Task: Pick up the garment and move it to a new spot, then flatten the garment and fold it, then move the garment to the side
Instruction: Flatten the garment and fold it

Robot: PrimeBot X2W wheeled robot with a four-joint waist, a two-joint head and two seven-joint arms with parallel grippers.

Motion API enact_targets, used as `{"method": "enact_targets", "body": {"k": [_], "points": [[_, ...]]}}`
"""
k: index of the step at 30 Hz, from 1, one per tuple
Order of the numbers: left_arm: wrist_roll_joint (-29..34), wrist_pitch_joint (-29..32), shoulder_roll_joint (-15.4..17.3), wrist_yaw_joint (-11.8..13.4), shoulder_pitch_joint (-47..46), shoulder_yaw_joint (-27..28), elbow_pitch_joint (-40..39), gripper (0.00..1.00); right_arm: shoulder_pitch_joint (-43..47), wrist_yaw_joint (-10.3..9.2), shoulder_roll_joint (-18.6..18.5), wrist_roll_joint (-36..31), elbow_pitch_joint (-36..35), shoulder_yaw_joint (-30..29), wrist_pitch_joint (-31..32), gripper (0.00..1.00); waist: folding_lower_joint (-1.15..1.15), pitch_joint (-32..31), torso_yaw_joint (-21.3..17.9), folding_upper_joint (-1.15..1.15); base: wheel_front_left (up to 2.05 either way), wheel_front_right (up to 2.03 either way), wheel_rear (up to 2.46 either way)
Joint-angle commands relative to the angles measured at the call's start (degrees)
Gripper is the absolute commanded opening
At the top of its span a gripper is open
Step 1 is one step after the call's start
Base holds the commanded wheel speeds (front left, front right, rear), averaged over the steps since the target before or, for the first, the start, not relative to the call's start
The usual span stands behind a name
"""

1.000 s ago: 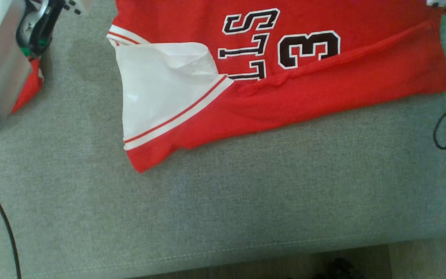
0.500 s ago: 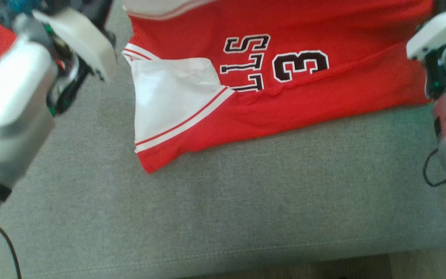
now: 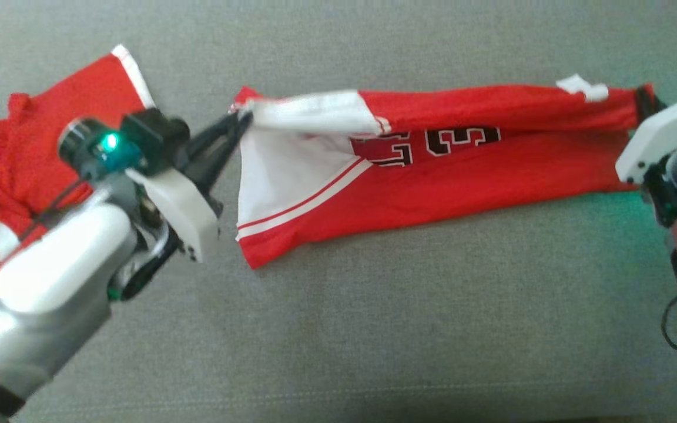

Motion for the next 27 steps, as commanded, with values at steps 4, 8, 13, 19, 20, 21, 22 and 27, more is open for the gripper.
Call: {"method": "enact_targets", "body": {"k": [4, 8, 13, 19, 20, 21, 22, 27], "points": [[-0.68, 1.44, 3.21, 1.60, 0.99, 0.99, -4.24, 0.00, 2.77, 0.37, -2.33, 2.09, -2.98, 3.95, 4.09, 0.00, 0.00, -2.24, 0.61, -0.01, 0.00, 0.00, 0.00], [-0.40, 2.64, 3.46, 2.15, 2.89, -0.67, -5.78, 0.00, 4.88, 0.37, -3.61, 3.46, -4.02, 6.14, 7.82, 0.00, 0.00, -2.97, 0.55, -0.01, 0.00, 0.00, 0.00], [-0.04, 2.80, 3.45, 3.30, 4.90, -1.90, -6.18, 0.00, 6.69, 0.37, -4.34, 4.96, -5.67, 7.87, 11.44, 0.00, 0.00, -3.34, 0.02, -0.01, 0.00, 0.00, 0.00], [0.16, 1.53, 2.15, 4.49, 6.68, -2.61, -3.49, 0.57, 8.62, 0.37, -5.13, 5.63, -7.94, 9.82, 14.44, 1.00, 0.00, -3.47, -0.58, -0.01, 0.00, 0.00, 0.00], [0.31, 1.08, 1.84, 4.79, 6.92, -2.67, -2.90, 1.00, 8.84, 0.37, -5.17, 6.00, -8.16, 9.49, 14.57, 1.00, 0.00, -3.62, -0.66, -0.01, 0.00, 0.00, 0.00], [0.32, 0.56, 1.47, 5.22, 7.21, -2.55, -2.31, 1.00, 9.04, 0.37, -5.20, 6.11, -8.46, 9.40, 14.71, 1.00, 0.00, -3.80, -0.72, -0.01, 0.00, 0.00, 0.00], [0.26, 0.02, 1.09, 5.69, 7.52, -2.36, -1.72, 1.00, 9.21, 0.37, -5.32, 6.12, -8.86, 9.24, 14.53, 1.00, 0.00, -4.02, -0.78, -0.01, 0.00, 0.00, 0.00], [-1.19, -2.28, -0.68, 7.96, 8.65, 0.11, 0.58, 1.00, 10.36, 0.37, -5.49, 6.54, -11.60, 7.46, 11.06, 1.00, 0.00, -5.23, -0.51, -0.01, 0.00, 0.00, 0.00]]}}
